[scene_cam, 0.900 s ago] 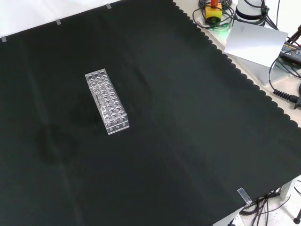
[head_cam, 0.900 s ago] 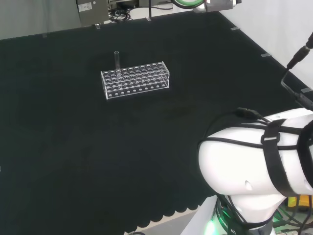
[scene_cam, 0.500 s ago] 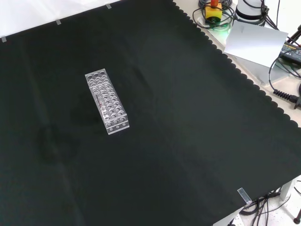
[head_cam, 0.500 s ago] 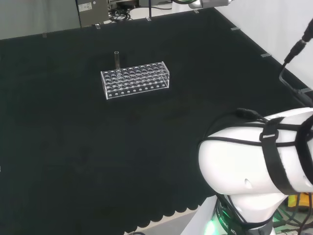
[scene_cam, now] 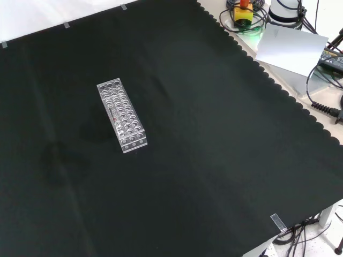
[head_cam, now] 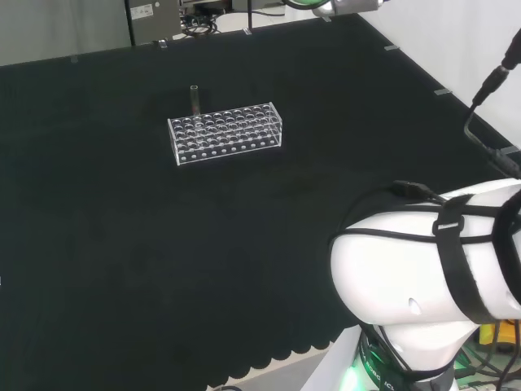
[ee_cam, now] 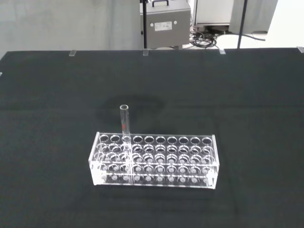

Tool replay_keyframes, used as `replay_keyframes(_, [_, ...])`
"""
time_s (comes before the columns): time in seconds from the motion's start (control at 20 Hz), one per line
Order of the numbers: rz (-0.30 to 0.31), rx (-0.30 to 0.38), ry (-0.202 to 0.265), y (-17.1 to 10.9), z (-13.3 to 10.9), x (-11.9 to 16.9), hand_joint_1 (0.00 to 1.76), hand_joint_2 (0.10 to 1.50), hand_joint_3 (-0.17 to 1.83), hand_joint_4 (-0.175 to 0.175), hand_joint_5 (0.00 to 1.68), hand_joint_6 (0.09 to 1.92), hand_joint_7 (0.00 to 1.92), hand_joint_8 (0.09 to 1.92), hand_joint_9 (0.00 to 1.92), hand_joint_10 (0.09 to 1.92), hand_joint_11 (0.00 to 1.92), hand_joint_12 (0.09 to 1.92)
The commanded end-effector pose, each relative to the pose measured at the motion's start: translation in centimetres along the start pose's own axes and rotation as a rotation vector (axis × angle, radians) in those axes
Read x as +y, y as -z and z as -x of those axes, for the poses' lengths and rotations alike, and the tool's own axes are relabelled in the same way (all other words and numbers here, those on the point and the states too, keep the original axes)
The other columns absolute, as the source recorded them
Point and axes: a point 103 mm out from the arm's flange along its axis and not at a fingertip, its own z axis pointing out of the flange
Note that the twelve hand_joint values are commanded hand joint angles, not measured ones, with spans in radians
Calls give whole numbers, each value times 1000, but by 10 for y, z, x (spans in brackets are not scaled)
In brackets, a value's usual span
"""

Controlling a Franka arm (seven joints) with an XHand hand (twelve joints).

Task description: Pick up the test tube.

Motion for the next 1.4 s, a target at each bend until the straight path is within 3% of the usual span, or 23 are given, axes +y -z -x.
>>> replay_keyframes(0.05, [-24, 48, 56, -20, -14, 60, 519, 1011, 3, -67, 63, 87, 17, 529, 0, 676, 0, 1423])
replay_keyframes(0.2, [0, 61, 68, -27, -15, 78, 576, 1005, 0, -97, 181, 87, 47, 795, 13, 884, 0, 1526])
replay_keyframes(0.35, [4, 71, 74, -34, -15, 94, 635, 997, -3, -112, 249, 87, 118, 873, 71, 958, 10, 1583])
replay_keyframes(0.75, [-77, 58, 90, -68, -22, 138, 714, 992, -8, -127, 348, 87, 312, 911, 235, 938, 90, 1578])
replay_keyframes(1.4, [-196, 5, 151, -133, -55, 197, 730, 997, -7, -129, 361, 87, 340, 911, 281, 926, 101, 1572])
